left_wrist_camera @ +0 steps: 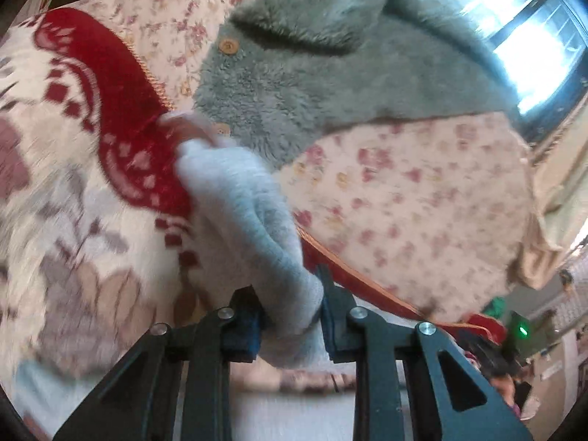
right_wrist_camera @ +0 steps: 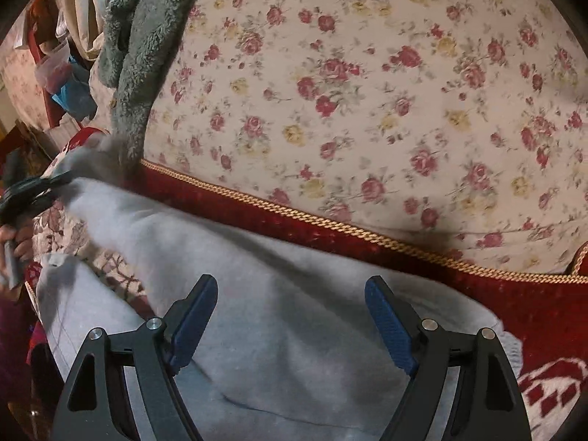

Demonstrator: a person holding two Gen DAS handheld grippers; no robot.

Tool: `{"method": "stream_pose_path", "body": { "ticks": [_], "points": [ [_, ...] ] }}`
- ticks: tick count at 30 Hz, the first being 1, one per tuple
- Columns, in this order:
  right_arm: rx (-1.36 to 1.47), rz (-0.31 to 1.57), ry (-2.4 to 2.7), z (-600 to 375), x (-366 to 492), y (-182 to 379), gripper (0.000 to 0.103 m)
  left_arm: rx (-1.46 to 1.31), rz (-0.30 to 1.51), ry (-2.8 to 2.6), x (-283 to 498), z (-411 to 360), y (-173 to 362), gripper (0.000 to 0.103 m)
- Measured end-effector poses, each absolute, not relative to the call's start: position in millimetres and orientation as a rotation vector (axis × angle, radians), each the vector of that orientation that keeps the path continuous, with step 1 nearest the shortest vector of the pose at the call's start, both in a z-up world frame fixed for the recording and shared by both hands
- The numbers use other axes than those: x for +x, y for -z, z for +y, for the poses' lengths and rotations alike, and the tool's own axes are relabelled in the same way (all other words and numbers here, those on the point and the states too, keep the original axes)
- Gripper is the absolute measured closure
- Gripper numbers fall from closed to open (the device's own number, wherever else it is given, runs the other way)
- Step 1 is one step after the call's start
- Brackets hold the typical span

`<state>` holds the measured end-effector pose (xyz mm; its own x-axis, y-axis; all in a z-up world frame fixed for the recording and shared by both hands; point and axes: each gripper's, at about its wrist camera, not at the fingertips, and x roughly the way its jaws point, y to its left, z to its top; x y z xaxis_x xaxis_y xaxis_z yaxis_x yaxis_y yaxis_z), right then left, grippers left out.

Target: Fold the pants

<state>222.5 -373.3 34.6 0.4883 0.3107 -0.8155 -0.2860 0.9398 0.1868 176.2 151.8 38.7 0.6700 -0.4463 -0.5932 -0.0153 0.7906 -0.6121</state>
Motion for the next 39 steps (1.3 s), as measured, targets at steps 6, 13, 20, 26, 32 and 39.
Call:
{"method": "stream_pose_path", "body": {
  "ticks": [6,13,20,26,32,39],
  "points": [
    [-0.154,1.010,-0.387,-351.9,230.1,-28.1,0.017,-0.670,0.839,0.272,105.3,167.7,-30.7,0.081],
    [-0.499,1.114,-0.447,-321.5,262.1,0.5,0.018,-0.669,0.880,0.240,97.1,173.6,-12.2,0.081],
    [-0.492,1.152,-0.416,-336.6,280.3,4.5,0.041,-0.642,0.888,0.237,105.2,172.0,-11.8,0.081],
    [-0.526,1.173,-0.428,-342.0,273.2,21.0,0.047,-0.643,0.898,0.224,109.3,169.9,-4.6,0.081],
    [-0.533,1.247,-0.535,-338.6,273.5,39.2,0.045,-0.638,0.915,0.213,112.0,167.6,-1.7,0.081],
    [-0.442,1.326,-0.526,-340.8,291.8,59.7,0.044,-0.623,0.929,0.211,112.7,165.2,-0.6,0.081]
  ]
}}
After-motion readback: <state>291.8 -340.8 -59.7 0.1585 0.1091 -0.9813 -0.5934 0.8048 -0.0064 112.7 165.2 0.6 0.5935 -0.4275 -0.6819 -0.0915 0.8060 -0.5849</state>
